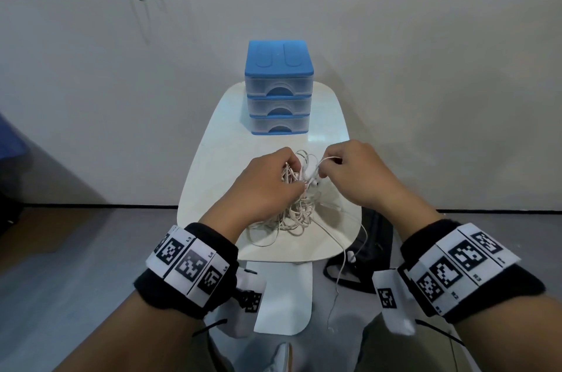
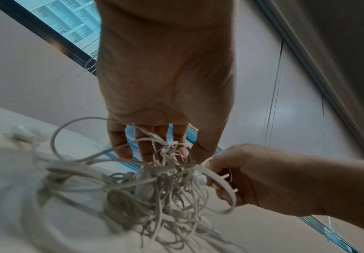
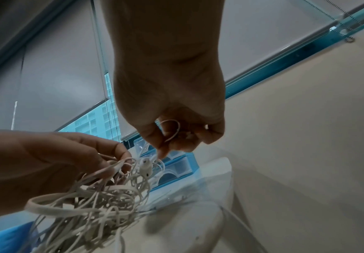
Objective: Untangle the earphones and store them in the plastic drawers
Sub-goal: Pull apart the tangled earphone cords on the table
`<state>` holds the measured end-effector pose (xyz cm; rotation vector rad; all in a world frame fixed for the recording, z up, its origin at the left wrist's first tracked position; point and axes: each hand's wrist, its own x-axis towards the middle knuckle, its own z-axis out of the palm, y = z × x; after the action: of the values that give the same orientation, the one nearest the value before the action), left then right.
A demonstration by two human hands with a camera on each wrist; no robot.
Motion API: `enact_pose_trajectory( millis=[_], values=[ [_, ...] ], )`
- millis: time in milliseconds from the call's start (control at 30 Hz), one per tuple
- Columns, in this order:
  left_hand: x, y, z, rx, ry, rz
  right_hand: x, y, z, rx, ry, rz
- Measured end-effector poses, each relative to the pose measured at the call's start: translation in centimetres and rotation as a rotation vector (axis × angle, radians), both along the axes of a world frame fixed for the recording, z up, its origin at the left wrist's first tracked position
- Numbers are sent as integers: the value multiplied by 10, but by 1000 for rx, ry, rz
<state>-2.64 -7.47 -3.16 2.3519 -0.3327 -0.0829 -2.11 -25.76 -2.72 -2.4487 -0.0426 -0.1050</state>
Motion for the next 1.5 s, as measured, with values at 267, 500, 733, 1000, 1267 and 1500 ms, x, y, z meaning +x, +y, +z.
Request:
enact_pose_trajectory(
  millis=[267, 500, 733, 1000, 1267, 1500],
  values=[
    [8, -2, 2, 37, -36, -58, 8, -4, 1, 474, 145, -34],
    [15, -4, 0, 53, -88, -56, 9, -6, -4, 307, 158, -10],
    [18, -5, 1, 52, -127, -85, 6, -13, 7, 159, 39, 144],
    [20, -2, 2, 62, -111, -106, 9, -14, -2, -87, -35, 282],
    [18, -1, 3, 46, -88, -88, 11, 0, -16, 228, -80, 38],
    [21, 0, 1, 28, -83, -14, 9, 13, -25, 605, 47, -211]
  ],
)
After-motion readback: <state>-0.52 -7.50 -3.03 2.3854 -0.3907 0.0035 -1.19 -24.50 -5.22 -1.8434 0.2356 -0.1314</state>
